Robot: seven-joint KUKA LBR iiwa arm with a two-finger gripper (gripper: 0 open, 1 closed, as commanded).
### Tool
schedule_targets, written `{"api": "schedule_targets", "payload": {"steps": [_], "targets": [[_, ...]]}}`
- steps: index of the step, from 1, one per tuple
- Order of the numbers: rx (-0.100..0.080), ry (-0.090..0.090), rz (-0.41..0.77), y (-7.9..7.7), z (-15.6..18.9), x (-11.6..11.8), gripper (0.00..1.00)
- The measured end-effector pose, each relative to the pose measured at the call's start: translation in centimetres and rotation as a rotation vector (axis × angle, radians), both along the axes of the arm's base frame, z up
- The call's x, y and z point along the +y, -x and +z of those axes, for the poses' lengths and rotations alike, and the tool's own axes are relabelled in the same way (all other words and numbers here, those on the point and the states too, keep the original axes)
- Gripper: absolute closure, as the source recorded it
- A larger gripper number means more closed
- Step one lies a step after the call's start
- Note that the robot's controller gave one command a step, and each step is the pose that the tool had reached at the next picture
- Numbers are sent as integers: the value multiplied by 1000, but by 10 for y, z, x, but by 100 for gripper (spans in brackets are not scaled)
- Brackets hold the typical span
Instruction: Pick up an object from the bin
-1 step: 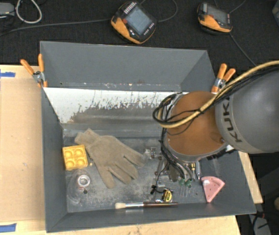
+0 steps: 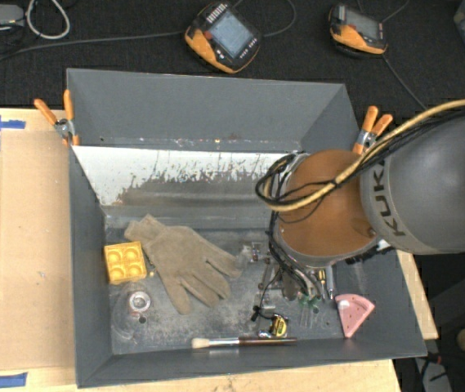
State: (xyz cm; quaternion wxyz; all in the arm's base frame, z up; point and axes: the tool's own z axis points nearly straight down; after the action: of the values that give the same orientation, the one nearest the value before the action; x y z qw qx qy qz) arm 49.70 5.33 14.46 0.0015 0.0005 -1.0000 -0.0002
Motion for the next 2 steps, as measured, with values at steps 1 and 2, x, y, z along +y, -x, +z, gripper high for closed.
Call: {"api": "schedule_targets", "payload": {"steps": [1, 2], "targets": [[-2, -1, 100, -32, -67, 80, 0], [-8, -5, 167, -38, -80, 88, 100]]}}
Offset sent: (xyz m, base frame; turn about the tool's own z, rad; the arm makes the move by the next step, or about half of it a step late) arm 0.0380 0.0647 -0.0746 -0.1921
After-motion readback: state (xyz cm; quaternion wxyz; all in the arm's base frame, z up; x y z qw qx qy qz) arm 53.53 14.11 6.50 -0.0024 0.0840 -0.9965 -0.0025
